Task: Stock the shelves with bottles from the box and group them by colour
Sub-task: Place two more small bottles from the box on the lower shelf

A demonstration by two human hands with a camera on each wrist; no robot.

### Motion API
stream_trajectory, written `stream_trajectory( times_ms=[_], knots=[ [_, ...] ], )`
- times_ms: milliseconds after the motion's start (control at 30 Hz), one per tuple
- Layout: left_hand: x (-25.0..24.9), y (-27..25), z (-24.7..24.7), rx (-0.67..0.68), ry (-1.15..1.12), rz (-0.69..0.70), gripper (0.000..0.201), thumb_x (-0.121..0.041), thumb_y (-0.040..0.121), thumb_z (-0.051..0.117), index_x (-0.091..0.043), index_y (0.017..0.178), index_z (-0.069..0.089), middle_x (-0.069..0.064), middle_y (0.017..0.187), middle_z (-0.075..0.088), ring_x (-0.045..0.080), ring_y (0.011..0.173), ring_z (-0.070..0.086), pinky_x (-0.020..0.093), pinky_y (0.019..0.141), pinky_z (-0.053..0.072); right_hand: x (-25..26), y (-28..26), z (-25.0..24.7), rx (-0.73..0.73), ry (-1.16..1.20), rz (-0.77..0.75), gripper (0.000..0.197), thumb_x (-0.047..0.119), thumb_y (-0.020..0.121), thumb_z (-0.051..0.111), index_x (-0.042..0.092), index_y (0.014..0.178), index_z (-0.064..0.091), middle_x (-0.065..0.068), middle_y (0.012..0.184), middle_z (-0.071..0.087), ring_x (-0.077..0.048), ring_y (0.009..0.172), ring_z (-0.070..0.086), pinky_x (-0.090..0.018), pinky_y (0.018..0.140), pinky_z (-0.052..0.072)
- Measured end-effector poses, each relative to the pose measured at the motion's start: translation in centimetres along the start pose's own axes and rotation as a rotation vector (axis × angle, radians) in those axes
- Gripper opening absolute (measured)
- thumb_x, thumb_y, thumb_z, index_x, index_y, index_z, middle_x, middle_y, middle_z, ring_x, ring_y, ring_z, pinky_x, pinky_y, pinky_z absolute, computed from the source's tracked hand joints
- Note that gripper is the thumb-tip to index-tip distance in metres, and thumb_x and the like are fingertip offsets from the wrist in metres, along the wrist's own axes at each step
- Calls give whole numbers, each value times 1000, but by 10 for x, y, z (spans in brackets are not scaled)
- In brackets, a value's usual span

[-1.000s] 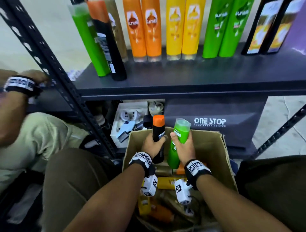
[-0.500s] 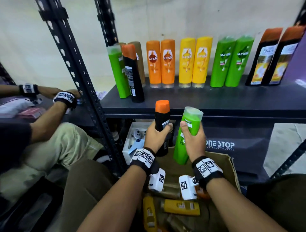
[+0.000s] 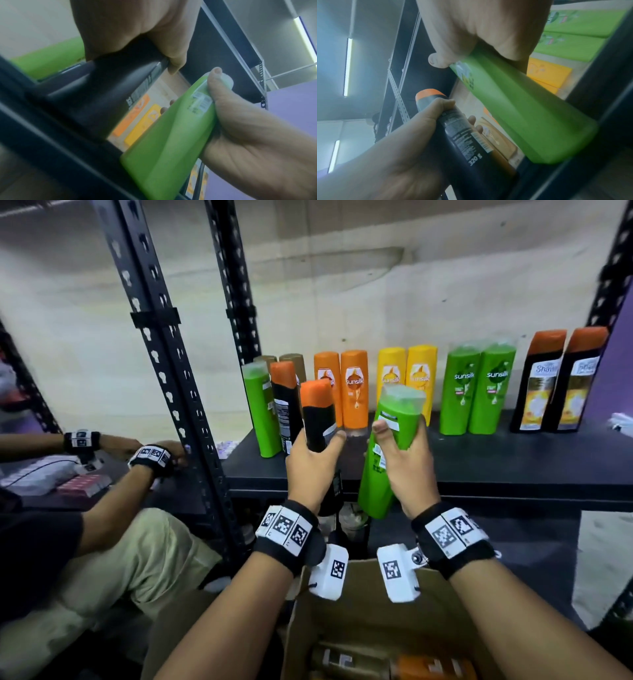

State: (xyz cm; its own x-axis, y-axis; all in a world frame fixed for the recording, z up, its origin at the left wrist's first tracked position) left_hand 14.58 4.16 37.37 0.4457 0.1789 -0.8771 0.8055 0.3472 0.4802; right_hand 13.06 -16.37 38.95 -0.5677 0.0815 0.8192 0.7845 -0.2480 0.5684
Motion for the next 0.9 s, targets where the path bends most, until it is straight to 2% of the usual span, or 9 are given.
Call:
stream_trajectory(
  times_ms=[67,167,233,333,467,600,767,833,900],
  knots=[
    [-12,12,-1,-5,-11,18,32,-49,77,72,-31,104,71,-14,92,75,5,87,69,32,81,56,12,12,6,16,-7,-31,52,63,87,64,39,130,49,29,113,64,20,104,58,-2,86,42],
    [-25,26,0,-14,-8,38,30,-46,77,72,-28,102,70,-14,90,75,2,86,69,29,78,55,22,30,15,41,-2,-55,48,59,89,64,37,129,49,25,115,66,14,106,61,-9,91,46],
    [-30,36,2,-16,11,41,30,-45,78,73,-29,104,70,-15,92,75,1,87,69,27,79,55,25,39,21,53,-13,-60,53,62,89,63,36,132,48,25,116,67,12,107,62,-12,91,47],
    [-30,46,6,-26,59,49,32,-44,79,73,-28,107,69,-15,94,75,2,90,69,27,81,54,24,49,29,69,-26,-76,63,71,84,61,33,133,48,30,111,66,16,102,60,-3,85,44],
    [-15,52,12,-22,99,33,31,-45,80,74,-28,106,70,-13,95,74,2,91,68,28,82,54,11,58,36,91,-78,-65,72,83,77,56,36,132,47,29,110,66,15,100,61,-12,82,46],
    [0,55,14,-25,96,9,32,-46,80,74,-28,106,70,-13,97,74,3,93,68,29,84,54,-4,63,40,98,-122,-59,73,86,75,55,41,131,44,44,99,62,22,88,59,-1,71,42],
    [17,57,13,-80,127,-6,32,-47,82,73,-29,108,69,-14,94,73,-2,88,66,24,78,50,-19,67,42,90,-118,-34,73,78,76,62,35,133,47,24,107,67,-3,100,66,-25,86,50],
    [22,56,10,-117,140,-11,31,-50,83,72,-30,106,67,-16,90,71,-8,84,63,21,74,47,-23,67,45,77,-93,-27,71,73,76,68,32,131,49,18,111,70,-3,103,67,-22,87,52],
    [22,55,12,-113,158,5,30,-53,83,71,-32,104,65,-19,89,70,-14,83,61,14,70,44,-27,67,45,53,-90,-21,69,66,80,70,27,132,49,16,111,70,8,98,65,-10,81,50]
  ],
)
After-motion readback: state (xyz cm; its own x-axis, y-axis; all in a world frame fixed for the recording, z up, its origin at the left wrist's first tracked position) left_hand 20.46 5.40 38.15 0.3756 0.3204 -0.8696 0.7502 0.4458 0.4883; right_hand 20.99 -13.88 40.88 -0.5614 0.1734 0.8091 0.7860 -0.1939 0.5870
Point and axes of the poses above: each hand's wrist, its own y-axis towards the middle knuckle, its own z-axis out of the palm, x = y × z, the point moved 9 cm from there along y, towards the middle knuckle
